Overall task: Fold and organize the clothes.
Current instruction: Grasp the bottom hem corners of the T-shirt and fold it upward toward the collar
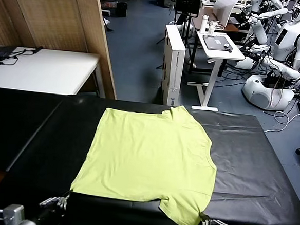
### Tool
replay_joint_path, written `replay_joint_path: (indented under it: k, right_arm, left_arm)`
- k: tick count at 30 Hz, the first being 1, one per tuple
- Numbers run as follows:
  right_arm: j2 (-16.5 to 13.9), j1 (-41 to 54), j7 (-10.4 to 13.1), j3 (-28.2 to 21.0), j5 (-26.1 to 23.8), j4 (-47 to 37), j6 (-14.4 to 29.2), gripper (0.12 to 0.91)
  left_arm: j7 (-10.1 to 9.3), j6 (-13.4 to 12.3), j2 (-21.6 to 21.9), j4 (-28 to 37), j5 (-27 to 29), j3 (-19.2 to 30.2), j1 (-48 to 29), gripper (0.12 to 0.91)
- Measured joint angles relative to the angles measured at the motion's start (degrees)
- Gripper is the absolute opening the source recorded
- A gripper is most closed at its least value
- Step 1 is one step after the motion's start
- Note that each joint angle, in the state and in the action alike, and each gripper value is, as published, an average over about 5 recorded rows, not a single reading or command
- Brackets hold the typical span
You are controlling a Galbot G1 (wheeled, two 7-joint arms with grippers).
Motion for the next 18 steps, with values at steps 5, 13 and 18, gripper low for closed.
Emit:
replay_joint_path:
  k: [5,13,18]
  right_arm:
    - [-2.0,6.65,-1.12,-1.4,0.34,-4.9,2.7,0.14]
    - [-3.99,17.87,-1.55,-5.26,1.64,-13.93,3.83,0.14]
    - [-4.52,23.61,-1.45,-8.0,1.43,-18.4,4.3,0.14]
  left_arm:
    - [0.5,-1.44,-1.9,0.87,0.4,1.18,-3.25,0.145]
    - [1.23,-2.39,-6.37,3.24,2.16,3.47,-11.33,0.145]
    - [1.12,-2.72,-8.17,4.77,3.18,5.21,-16.39,0.145]
